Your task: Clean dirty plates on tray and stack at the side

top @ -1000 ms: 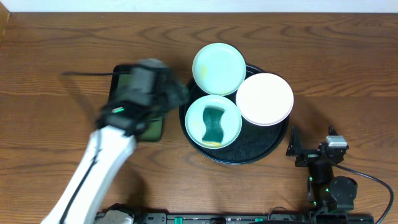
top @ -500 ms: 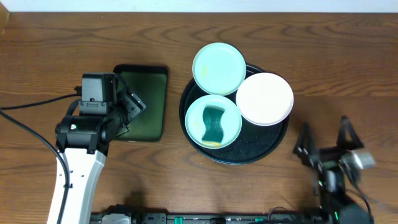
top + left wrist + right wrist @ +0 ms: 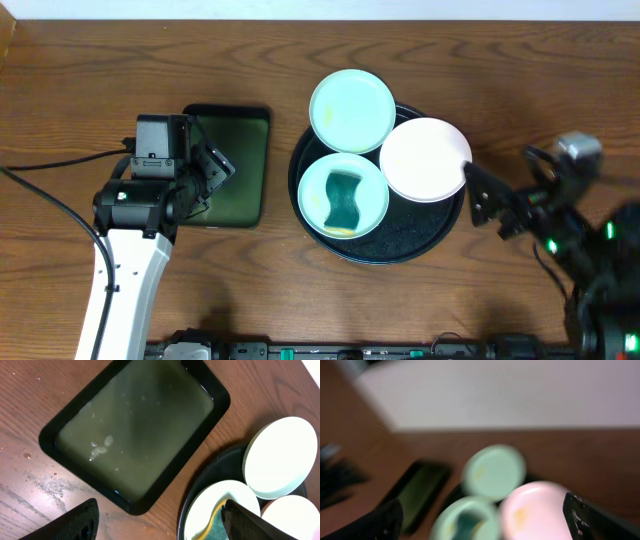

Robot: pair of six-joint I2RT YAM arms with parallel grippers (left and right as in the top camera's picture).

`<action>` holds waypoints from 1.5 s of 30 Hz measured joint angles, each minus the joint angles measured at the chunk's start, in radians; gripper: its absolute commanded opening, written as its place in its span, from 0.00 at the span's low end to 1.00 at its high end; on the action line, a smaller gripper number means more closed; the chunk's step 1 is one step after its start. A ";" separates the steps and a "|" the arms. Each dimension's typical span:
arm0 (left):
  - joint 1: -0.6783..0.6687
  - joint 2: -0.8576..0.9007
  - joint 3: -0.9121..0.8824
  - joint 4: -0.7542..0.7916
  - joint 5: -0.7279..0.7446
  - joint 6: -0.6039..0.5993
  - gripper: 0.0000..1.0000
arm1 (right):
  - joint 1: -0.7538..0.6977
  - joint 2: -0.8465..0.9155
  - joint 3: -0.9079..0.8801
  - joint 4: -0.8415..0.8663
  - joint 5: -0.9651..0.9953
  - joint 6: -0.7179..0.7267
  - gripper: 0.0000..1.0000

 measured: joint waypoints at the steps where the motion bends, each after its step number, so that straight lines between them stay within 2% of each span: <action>1: 0.000 0.000 0.000 0.000 0.000 0.000 0.79 | 0.000 0.051 0.014 0.005 -0.068 -0.002 0.68; 3: 0.000 0.000 0.000 -0.003 0.000 0.000 0.79 | 0.005 0.130 0.022 0.028 -0.162 0.017 0.52; 4: 0.000 0.000 0.000 -0.005 0.000 0.000 0.79 | 0.014 0.182 0.023 0.033 -0.199 0.027 0.53; 6: 0.000 0.000 0.000 -0.006 0.000 0.000 0.79 | 0.040 0.263 0.023 0.008 -0.212 0.064 0.71; 7: 0.000 0.000 0.000 -0.006 0.000 0.000 0.79 | 0.062 0.307 0.022 -0.015 -0.194 0.084 0.76; 9: 0.000 0.000 0.000 -0.007 0.001 0.000 0.79 | 0.113 0.365 0.022 -0.053 -0.132 0.108 0.81; 13: 0.000 0.000 0.000 -0.007 0.000 0.000 0.79 | 0.291 0.487 0.022 -0.129 0.111 0.195 0.77; 17: 0.000 0.000 0.000 -0.006 0.000 0.000 0.79 | 0.432 0.622 0.034 -0.193 0.286 0.280 0.78; 22: 0.000 0.000 0.000 -0.007 0.000 0.000 0.79 | 0.488 0.846 0.153 -0.357 0.419 0.351 0.81; 27: 0.000 0.000 0.000 -0.008 0.000 0.000 0.79 | 0.492 0.974 0.199 -0.320 0.506 0.389 0.60; 31: 0.000 0.000 0.000 -0.008 0.000 0.000 0.79 | 0.517 1.036 0.200 -0.278 0.519 0.402 0.55; 36: 0.000 0.000 0.000 -0.008 0.000 0.000 0.78 | 0.536 1.070 0.200 -0.220 0.528 0.404 0.53; 39: 0.000 0.000 0.000 -0.012 0.000 0.003 0.73 | 0.545 1.083 0.200 -0.205 0.536 0.404 0.47; 41: 0.000 0.000 0.000 -0.017 0.000 0.004 0.72 | 0.547 1.095 0.200 -0.200 0.550 0.405 0.43; 45: -0.004 0.004 0.000 -0.016 0.017 0.013 0.72 | 0.547 1.125 0.200 -0.183 0.568 0.405 0.40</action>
